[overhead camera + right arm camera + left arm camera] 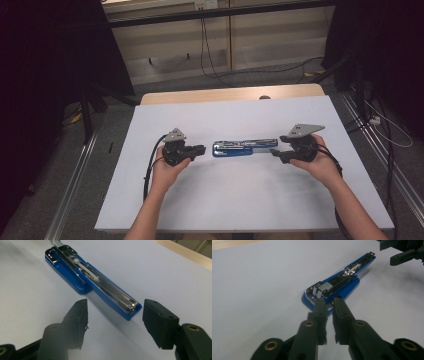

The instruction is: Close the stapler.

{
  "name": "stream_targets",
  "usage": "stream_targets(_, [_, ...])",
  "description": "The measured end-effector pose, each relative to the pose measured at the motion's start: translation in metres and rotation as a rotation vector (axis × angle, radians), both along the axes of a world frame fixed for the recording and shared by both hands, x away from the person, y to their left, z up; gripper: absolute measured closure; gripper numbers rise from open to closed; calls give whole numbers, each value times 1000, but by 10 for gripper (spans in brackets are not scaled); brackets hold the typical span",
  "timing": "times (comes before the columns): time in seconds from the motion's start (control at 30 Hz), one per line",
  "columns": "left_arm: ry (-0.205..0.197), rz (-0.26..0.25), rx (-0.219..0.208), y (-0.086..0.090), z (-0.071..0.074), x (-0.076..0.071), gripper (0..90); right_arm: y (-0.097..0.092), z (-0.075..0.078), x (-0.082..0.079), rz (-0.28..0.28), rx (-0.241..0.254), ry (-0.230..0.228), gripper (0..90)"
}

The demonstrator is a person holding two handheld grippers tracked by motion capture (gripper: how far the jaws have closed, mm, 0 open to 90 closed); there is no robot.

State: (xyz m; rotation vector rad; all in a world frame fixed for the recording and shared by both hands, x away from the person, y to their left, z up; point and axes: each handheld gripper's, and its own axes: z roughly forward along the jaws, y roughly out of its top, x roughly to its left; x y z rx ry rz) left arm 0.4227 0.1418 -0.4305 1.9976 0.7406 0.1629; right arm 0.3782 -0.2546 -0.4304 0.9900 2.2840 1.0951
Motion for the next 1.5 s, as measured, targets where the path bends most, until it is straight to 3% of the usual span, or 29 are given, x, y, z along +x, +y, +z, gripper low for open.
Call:
stream_targets(0.07, [0, -4, 6, -4, -1, 1, 899, -3, 0, -3, -5, -13, -3, 374])
stream_targets(0.27, [-2, 9, 23, -15, -4, 2, 900, -18, 0, -8, -61, 6, 2, 398])
stream_targets(0.37, [-14, 21, 18, -17, -7, 4, 900, -25, -3, -7, -93, -18, 7, 462])
stream_targets(0.47, [-16, 22, 31, -21, -10, 5, 900, -29, -9, -5, -111, 14, 30, 588])
stream_targets(0.63, [-12, 28, 35, -28, -13, 7, 900, -29, -15, 1, -138, -3, 52, 778])
stream_targets(0.8, [-23, 16, 68, -36, -18, 6, 900, -27, -18, 7, -129, -6, 65, 882])
stream_targets(0.97, [-40, 8, 50, -40, -18, 8, 900, -24, -19, 10, -124, -6, 74, 900])
stream_targets(1.13, [-68, -3, 99, -45, -20, 8, 900, -22, -19, 11, -114, -3, 80, 900])
stream_targets(1.5, [-50, -9, 64, -52, -25, 10, 900, -24, -22, 12, -110, -8, 98, 900])
